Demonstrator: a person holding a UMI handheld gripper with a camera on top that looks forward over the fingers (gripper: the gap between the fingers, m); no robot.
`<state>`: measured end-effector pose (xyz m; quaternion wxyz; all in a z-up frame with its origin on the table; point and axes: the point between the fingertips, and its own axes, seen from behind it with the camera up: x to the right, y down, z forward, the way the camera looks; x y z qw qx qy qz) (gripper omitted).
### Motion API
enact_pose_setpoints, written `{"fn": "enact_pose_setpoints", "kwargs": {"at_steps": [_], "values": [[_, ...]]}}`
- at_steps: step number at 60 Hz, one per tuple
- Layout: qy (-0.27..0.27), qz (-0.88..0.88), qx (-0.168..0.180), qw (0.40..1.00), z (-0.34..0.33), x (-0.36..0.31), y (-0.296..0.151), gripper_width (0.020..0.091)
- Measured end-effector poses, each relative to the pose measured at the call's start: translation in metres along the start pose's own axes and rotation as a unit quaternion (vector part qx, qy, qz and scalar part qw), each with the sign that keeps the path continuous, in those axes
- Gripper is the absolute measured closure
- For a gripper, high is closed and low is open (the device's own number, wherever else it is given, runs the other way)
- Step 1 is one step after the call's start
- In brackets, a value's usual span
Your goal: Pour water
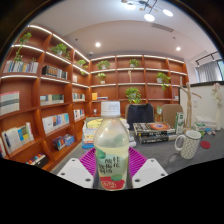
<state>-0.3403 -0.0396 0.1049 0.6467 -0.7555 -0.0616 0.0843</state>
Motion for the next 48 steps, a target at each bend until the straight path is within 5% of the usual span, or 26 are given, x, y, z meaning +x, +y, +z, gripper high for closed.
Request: {"fn": "enact_pose_setpoints", "kwargs": {"at_steps": [10, 20, 34, 48], "values": [[0.006, 0.099, -0.005, 0.995, 0.007, 0.026, -0.009, 0.072], [0.0, 0.303, 0.032, 0.953, 0.021, 0.069, -0.045, 0.0721], [-0.034, 0.616, 0.139, 0.775, 0.034, 0.148, -0.095, 0.0718], [-0.056, 0.765, 0.166, 0.619, 0.044, 0.197, -0.112, 0.0721]]}}
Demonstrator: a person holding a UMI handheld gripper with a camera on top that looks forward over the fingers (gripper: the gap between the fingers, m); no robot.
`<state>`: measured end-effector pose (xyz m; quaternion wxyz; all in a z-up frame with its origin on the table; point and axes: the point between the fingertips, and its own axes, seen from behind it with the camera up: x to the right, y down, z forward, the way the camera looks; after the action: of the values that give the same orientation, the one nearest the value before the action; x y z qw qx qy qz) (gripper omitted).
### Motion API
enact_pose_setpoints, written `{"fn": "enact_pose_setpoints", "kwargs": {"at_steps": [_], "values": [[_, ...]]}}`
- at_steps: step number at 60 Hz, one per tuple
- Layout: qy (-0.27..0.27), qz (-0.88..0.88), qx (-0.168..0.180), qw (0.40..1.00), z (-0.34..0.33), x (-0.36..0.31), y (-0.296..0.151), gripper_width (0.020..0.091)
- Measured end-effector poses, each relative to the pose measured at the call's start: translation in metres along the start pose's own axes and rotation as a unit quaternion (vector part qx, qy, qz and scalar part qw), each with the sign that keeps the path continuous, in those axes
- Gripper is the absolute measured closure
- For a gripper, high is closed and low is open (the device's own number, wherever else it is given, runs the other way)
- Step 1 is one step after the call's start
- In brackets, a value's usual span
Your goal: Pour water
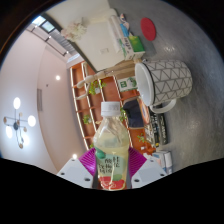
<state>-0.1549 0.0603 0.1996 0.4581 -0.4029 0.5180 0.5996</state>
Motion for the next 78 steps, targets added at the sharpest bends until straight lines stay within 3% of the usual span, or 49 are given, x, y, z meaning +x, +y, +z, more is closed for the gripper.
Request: {"fn": "enact_pose_setpoints", "kwargs": {"at_steps": [14, 26, 35, 44, 52, 60, 71, 78], "values": [[-0.016, 0.189, 0.043, 0.981, 0.014, 0.004, -0.039, 0.072], [-0.001, 0.18, 0.031, 0.983, 0.017, 0.006, -0.036, 0.072], [0.012, 0.085, 0.008, 0.996, 0.016, -0.005, -0.022, 0.072], [0.017, -0.151, -0.024, 0.988, 0.019, -0.041, -0.009, 0.072], [0.008, -0.388, -0.018, 0.922, 0.019, -0.089, -0.022, 0.0719], [0.027, -0.592, -0.001, 0.806, 0.021, -0.121, -0.054, 0.072], [0.131, -0.754, 0.051, 0.642, 0.017, -0.109, -0.156, 0.0721], [0.189, -0.772, 0.074, 0.603, 0.003, -0.104, -0.209, 0.0721]]}}
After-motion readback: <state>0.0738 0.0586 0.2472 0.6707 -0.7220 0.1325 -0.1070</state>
